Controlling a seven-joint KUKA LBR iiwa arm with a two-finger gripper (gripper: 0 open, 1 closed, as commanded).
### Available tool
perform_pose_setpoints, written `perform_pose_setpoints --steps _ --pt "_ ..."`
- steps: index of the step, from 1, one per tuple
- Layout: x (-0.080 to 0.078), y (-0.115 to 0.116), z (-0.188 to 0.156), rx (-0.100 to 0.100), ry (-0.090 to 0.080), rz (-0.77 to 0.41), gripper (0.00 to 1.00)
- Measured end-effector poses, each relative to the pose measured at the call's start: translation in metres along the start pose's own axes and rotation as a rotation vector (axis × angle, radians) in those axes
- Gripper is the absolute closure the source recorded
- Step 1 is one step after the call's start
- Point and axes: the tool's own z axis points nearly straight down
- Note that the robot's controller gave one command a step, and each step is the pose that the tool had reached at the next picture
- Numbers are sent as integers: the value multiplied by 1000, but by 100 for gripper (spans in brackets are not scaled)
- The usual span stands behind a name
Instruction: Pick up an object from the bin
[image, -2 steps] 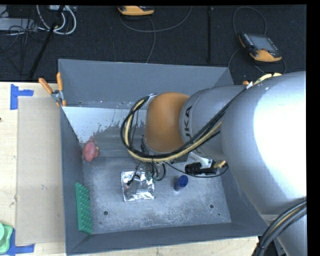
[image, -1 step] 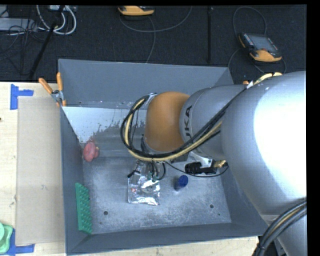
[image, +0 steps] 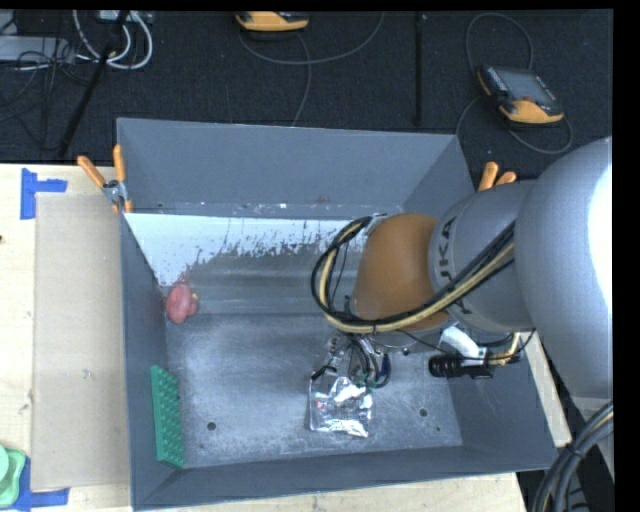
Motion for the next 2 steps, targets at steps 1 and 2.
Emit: perform_pose_setpoints --steps 1,2 --pt "52 -22 1 -1 4 -1 100" --pt "66 -23 1 -3 -1 -870 100"
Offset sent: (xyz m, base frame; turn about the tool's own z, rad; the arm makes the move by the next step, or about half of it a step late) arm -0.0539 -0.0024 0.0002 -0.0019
